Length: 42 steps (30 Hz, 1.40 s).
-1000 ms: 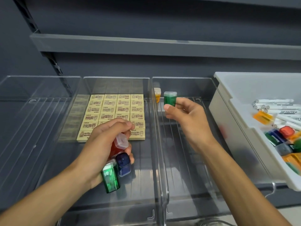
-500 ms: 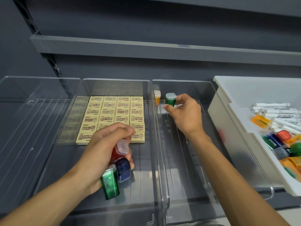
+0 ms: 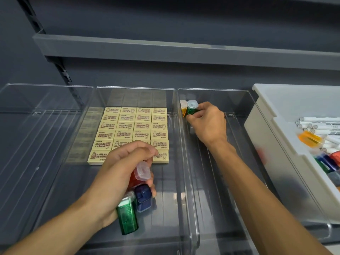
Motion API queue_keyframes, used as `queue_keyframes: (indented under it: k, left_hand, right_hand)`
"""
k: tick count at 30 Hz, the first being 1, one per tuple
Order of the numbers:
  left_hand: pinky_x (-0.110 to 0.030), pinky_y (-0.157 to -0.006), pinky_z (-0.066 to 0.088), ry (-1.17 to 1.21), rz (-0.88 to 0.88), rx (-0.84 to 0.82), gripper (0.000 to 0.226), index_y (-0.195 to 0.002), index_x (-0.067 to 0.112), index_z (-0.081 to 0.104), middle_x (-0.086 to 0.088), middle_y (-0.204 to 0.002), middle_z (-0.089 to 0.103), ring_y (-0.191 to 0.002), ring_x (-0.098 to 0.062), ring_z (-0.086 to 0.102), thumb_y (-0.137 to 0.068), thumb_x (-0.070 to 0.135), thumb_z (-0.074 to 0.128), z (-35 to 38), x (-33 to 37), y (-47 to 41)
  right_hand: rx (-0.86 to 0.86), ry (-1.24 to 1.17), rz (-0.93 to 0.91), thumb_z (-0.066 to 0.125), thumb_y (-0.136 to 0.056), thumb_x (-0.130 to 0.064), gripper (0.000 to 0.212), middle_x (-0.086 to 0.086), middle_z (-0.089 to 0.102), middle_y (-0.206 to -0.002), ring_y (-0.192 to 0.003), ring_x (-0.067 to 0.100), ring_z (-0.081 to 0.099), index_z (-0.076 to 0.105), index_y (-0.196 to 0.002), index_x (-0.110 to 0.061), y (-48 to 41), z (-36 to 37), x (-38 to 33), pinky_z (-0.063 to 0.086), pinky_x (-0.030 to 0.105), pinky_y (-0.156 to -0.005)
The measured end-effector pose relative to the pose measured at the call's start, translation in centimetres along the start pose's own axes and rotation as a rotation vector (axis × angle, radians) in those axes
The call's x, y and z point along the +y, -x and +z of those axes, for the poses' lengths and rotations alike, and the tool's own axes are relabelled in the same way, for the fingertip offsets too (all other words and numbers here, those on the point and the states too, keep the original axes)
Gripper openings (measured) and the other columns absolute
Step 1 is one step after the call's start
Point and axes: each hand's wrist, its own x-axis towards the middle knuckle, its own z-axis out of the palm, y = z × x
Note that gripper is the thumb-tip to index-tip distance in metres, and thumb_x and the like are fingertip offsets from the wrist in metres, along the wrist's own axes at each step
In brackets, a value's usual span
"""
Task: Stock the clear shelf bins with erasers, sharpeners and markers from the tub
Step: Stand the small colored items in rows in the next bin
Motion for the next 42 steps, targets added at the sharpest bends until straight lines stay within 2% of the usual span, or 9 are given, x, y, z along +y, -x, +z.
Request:
queue_keyframes:
  k: [4,12,16,21,25,31,34,39,42]
  left_hand:
    - [-0.031,-0.044,0.048,-0.017,0.009,0.001,0.014,-0.078,0.006,0.066,-0.012,-0.063,0.048,-0.044,-0.022,0.047,-0.070,0.013,0.075,0.0,-0.1,0.1]
    - [-0.031,-0.044,0.048,-0.027,0.061,0.000,0.012,-0.074,0.007,0.065,-0.012,-0.061,0.047,-0.042,-0.023,0.046,-0.069,0.018,0.068,0.3,-0.2,0.1]
    - [-0.030,-0.045,0.048,-0.020,0.103,-0.003,0.012,-0.075,0.006,0.065,-0.011,-0.062,0.049,-0.042,-0.024,0.047,-0.071,0.018,0.066,0.2,0.0,0.3]
    - [-0.031,-0.045,0.049,0.040,0.133,-0.066,0.007,-0.072,0.009,0.064,-0.008,-0.067,0.047,-0.046,-0.020,0.047,-0.075,0.013,0.069,0.4,0.4,0.7]
    - [-0.031,-0.045,0.048,0.095,0.127,-0.053,0.009,-0.075,0.009,0.062,-0.006,-0.066,0.046,-0.046,-0.019,0.047,-0.071,0.015,0.067,0.5,1.0,1.0]
    - [-0.025,-0.047,0.044,0.277,0.053,0.002,0.014,-0.072,0.015,0.053,-0.001,-0.061,0.044,-0.050,-0.014,0.043,-0.085,0.021,0.054,0.8,2.2,2.2]
    - [-0.024,-0.047,0.042,0.333,0.043,0.031,0.015,-0.074,0.015,0.052,-0.002,-0.063,0.042,-0.050,-0.014,0.041,-0.086,0.023,0.052,0.6,2.1,2.1]
    - [-0.028,-0.056,0.040,0.397,0.016,0.111,0.017,-0.073,0.017,0.053,0.004,-0.062,0.046,-0.048,-0.012,0.044,-0.087,0.026,0.056,0.2,2.1,1.7]
    - [-0.023,-0.049,0.042,0.453,0.042,0.181,0.020,-0.071,0.018,0.049,0.004,-0.064,0.046,-0.048,-0.010,0.044,-0.089,0.024,0.056,-0.1,2.5,1.6]
  right_hand:
    - [0.016,0.013,-0.016,0.067,-0.090,-0.025,0.019,-0.016,0.057,-0.069,-0.091,0.018,0.067,0.064,-0.107,-0.017,0.3,-0.1,0.1,0.052,0.039,-0.090]
    - [0.005,0.023,0.013,0.069,-0.088,-0.035,0.027,0.003,0.073,-0.090,-0.096,0.024,0.067,0.067,-0.106,-0.016,0.5,-0.2,-0.3,0.051,0.040,-0.091]
    - [0.065,0.030,0.018,0.069,-0.088,-0.035,0.037,0.003,0.075,-0.096,-0.105,0.024,0.065,0.067,-0.119,-0.015,2.0,-2.4,-0.8,0.046,0.037,-0.100]
    - [0.039,-0.117,-0.123,0.069,-0.086,-0.035,0.012,-0.004,0.066,-0.058,-0.065,0.013,0.069,0.075,-0.085,-0.025,5.3,-4.8,-1.9,0.057,0.035,-0.075]
    - [-0.095,-0.203,-0.319,0.066,-0.090,-0.033,0.023,-0.001,0.062,-0.053,-0.053,0.015,0.061,0.070,-0.070,-0.022,9.3,-5.8,-4.2,0.052,0.032,-0.059]
    - [-0.343,-0.195,-0.628,0.060,-0.089,-0.048,0.023,-0.014,0.061,-0.063,-0.052,0.012,0.055,0.067,-0.088,-0.026,14.1,-5.5,-7.2,0.044,0.026,-0.049]
    - [-0.300,-0.058,-0.771,0.060,-0.080,-0.060,0.040,-0.016,0.054,-0.073,-0.064,0.006,0.053,0.059,-0.097,-0.023,15.5,-5.8,-7.3,0.043,0.019,-0.055]
    - [-0.272,0.025,-0.895,0.062,-0.073,-0.069,0.051,-0.016,0.047,-0.071,-0.057,0.005,0.042,0.053,-0.091,-0.022,16.7,-5.8,-7.1,0.040,0.019,-0.049]
    - [-0.288,0.070,-0.904,0.059,-0.073,-0.073,0.053,-0.013,0.048,-0.063,-0.050,0.005,0.043,0.050,-0.091,-0.024,17.1,-5.5,-7.1,0.042,0.025,-0.044]
